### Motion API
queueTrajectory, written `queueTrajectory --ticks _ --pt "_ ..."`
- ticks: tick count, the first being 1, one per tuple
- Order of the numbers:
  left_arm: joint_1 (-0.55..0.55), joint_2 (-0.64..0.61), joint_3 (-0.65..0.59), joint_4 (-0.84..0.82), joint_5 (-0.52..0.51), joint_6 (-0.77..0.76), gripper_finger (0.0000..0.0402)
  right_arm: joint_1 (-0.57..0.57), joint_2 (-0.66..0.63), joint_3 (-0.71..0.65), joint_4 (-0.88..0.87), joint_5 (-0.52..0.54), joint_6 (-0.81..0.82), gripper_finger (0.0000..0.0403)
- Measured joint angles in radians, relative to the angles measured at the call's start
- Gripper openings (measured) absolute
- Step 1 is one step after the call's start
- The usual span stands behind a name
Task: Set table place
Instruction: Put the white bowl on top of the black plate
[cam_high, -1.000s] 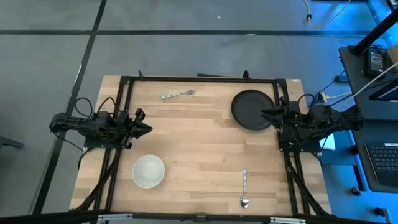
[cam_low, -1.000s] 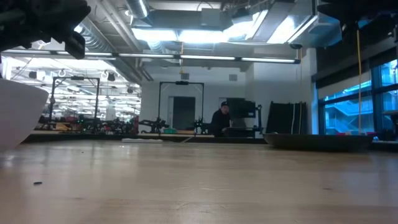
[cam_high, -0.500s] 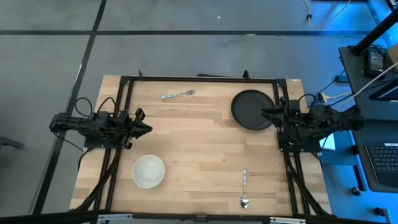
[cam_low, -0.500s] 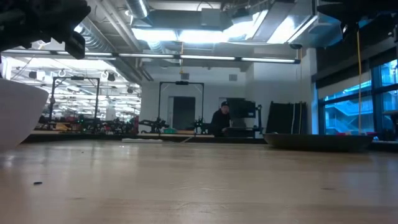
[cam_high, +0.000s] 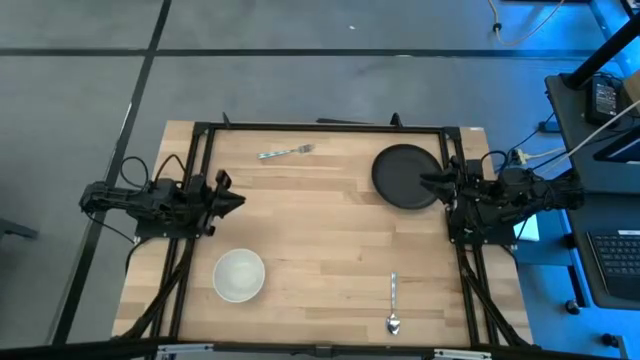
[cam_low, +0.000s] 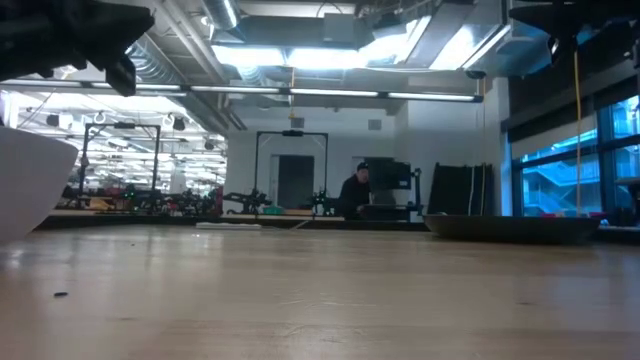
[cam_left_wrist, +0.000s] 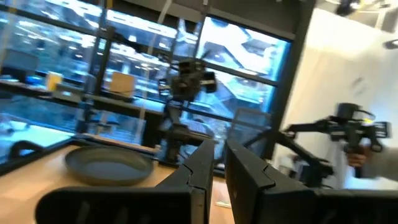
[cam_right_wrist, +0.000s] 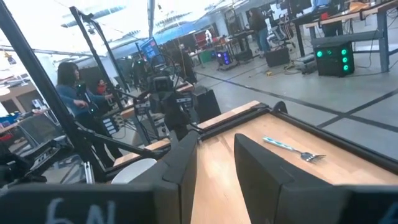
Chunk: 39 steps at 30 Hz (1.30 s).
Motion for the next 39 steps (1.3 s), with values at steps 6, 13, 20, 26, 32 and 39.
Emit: queueTrajectory --ticks 6,13,20,26,32,39 --pt "0.0 0.001 0.0 0.103 -0.149 -0.133 0.0033 0.0 0.0 0.0 0.042 0.035 0.124 0.0108" --pt "0.0 0.001 0.0 0.174 -0.339 -0.168 0.0033 0.0 0.0 0.0 0.066 0.056 0.2 0.0108" --pt "-0.001 0.009 0.085 0.166 -0.218 -0.252 0.0033 0.0 0.0 0.0 0.09 0.123 0.213 0.0108" --pt "0.0 0.079 0.331 -0.071 -0.185 -0.165 0.0022 0.0 0.0 0.0 0.139 0.152 0.18 0.0108" --pt "0.0 0.259 0.617 -0.384 -0.206 -0.061 0.0013 0.0 0.0 0.0 0.213 0.096 0.18 0.0108" --pt "0.0 0.407 0.855 -0.439 -0.218 0.156 0.0012 0.0 0.0 0.0 0.323 0.076 0.163 0.0108"
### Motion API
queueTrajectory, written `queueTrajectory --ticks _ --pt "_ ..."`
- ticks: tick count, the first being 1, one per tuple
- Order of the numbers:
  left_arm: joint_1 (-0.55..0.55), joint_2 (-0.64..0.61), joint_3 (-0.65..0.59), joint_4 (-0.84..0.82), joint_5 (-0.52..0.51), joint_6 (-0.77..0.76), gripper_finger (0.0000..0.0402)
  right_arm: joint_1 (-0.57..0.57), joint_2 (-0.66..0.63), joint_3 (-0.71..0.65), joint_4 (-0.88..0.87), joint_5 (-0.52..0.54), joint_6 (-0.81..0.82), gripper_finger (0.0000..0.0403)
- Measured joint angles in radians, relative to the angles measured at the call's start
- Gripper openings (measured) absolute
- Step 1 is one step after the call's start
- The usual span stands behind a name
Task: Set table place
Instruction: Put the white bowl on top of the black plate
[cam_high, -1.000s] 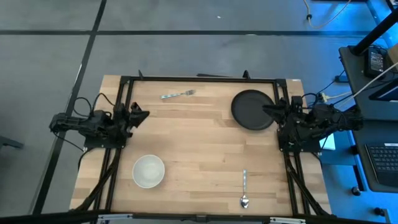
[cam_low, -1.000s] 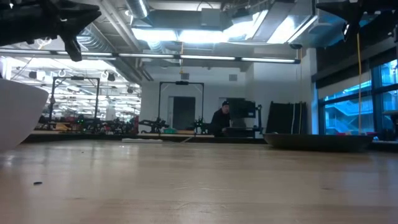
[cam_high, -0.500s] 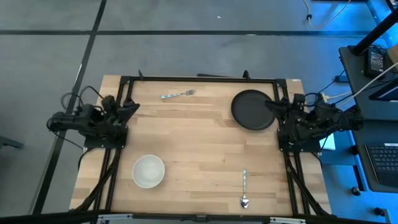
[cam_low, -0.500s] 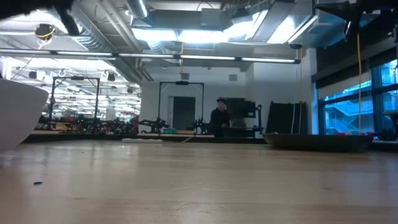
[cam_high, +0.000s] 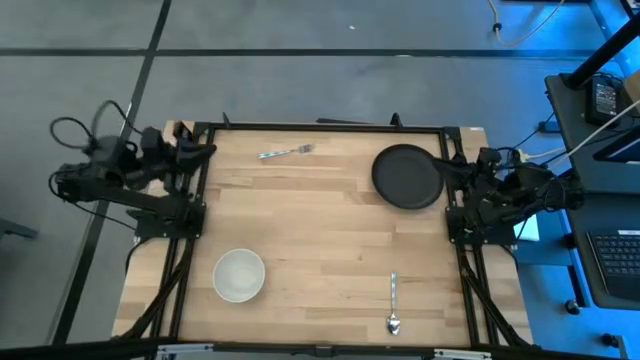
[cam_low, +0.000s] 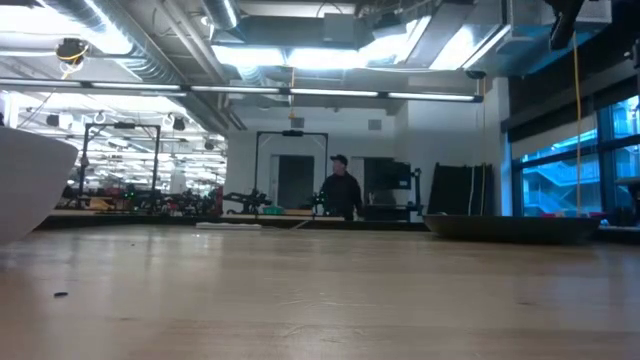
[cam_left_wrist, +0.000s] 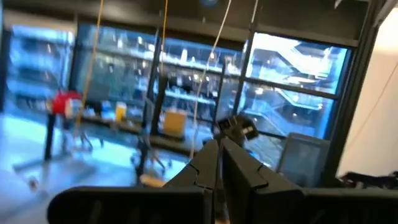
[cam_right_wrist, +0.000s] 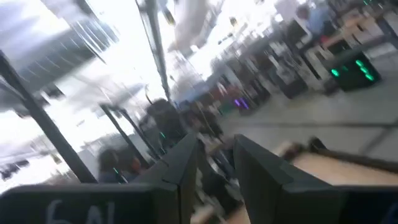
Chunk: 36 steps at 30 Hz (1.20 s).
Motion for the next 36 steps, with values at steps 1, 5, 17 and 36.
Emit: queueTrajectory --ticks 1,5,17,36 --pt "0.0 0.007 0.024 0.0 0.0 0.037 0.0012 0.0 0.0 0.0 0.039 -0.001 -0.011 0.0108" --pt "0.0 0.009 0.097 0.007 -0.002 0.121 0.0012 0.0 0.0 0.0 0.209 -0.055 -0.085 0.0108" --pt "0.0 0.024 0.152 -0.072 -0.104 0.07 0.0011 0.0 0.2 0.334 0.028 -0.105 -0.266 0.0108" --pt "0.0 0.031 0.151 -0.241 -0.221 -0.116 0.0011 -0.001 0.659 0.871 -1.097 -0.111 0.366 0.0108"
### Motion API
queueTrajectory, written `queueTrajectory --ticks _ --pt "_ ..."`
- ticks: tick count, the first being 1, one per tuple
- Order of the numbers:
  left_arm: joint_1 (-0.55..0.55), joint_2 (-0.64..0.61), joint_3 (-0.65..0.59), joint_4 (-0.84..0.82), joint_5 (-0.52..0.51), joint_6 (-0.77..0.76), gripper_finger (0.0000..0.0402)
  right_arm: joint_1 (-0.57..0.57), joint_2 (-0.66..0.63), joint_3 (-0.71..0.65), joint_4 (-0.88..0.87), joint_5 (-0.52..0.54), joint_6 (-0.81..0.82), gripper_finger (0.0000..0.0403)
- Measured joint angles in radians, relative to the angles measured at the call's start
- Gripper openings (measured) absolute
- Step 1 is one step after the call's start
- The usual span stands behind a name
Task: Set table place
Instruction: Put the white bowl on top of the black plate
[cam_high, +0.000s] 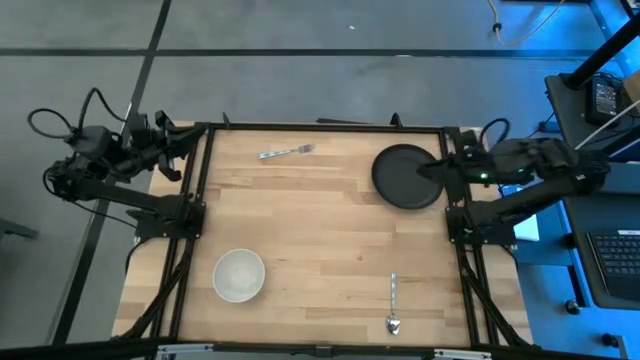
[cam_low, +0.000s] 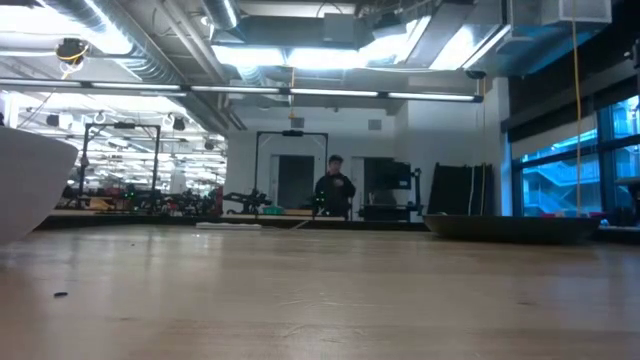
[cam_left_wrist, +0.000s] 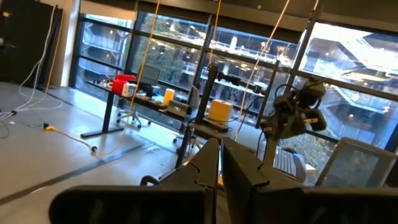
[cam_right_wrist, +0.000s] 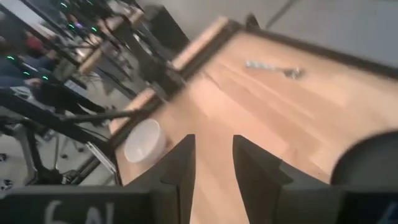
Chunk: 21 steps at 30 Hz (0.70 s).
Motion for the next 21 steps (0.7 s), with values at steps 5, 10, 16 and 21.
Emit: queueTrajectory --ticks 5,10,16,21 --pt "0.0 0.0 0.0 0.0 0.0 -0.046 0.0011 -0.003 0.068 -0.019 -0.07 -0.001 0.022 0.0108" --pt "0.0 0.0 0.0 0.005 0.003 -0.05 0.0011 -0.033 0.155 -0.038 -0.206 -0.001 0.047 0.0108" --pt "0.0 0.0 0.0 0.024 0.008 -0.052 0.0011 -0.08 0.276 -0.04 -0.329 -0.004 -0.011 0.0108" --pt "0.0 0.005 0.0 0.034 0.009 -0.052 0.0011 -0.123 0.346 -0.04 -0.321 -0.051 -0.107 0.0108"
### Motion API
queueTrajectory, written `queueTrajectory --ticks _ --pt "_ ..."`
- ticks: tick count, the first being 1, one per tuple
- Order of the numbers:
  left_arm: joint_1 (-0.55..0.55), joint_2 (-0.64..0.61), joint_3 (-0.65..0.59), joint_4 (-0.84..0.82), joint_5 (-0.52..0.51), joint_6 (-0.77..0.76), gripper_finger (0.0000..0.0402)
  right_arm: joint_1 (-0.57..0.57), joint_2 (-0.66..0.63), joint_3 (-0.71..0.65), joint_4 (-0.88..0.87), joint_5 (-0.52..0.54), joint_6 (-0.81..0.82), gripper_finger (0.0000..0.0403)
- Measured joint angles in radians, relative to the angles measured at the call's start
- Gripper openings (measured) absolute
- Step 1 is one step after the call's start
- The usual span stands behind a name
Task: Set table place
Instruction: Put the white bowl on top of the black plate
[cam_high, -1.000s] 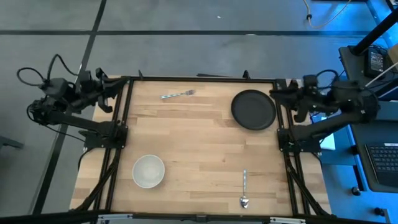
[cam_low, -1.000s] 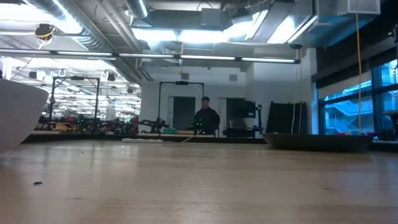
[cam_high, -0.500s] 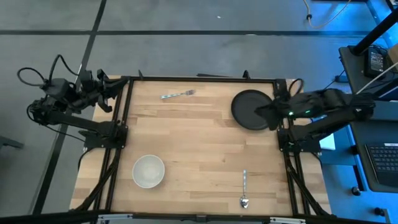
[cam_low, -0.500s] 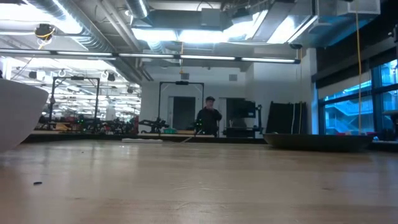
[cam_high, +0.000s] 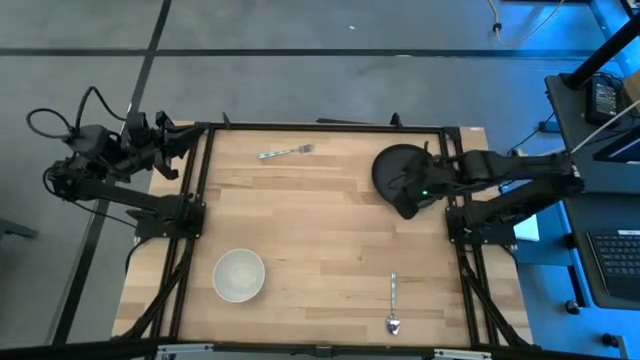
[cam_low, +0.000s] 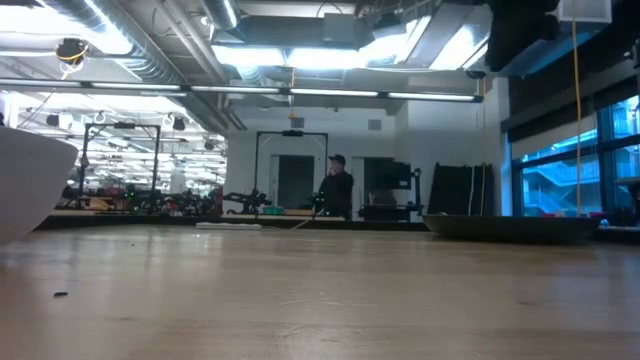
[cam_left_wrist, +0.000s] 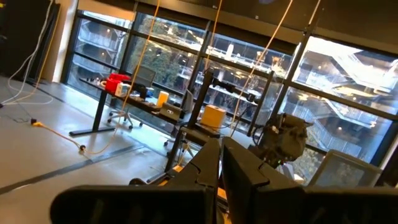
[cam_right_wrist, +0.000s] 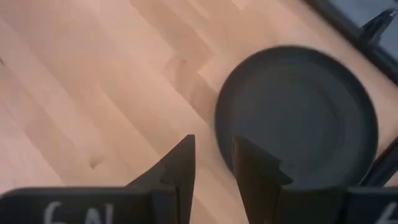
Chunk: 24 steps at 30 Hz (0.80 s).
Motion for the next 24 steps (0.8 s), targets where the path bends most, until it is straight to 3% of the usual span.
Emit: queueTrajectory --ticks 4,9,16,24 --pt "0.0 0.01 0.001 -0.007 0.0 -0.023 0.0011 -0.031 0.054 0.0 0.047 -0.079 -0.058 0.0108" --pt "0.0 0.026 0.001 -0.037 0.0 -0.018 0.0011 -0.05 0.114 0.0 0.309 -0.169 -0.165 0.0108" --pt "0.0 0.026 0.001 -0.057 -0.012 -0.018 0.0011 -0.1 0.213 0.0 0.651 -0.553 -0.139 0.0108" --pt "0.0 0.026 0.001 -0.084 -0.013 -0.023 0.0011 -0.101 0.375 0.0 0.835 -0.829 -0.104 0.0108"
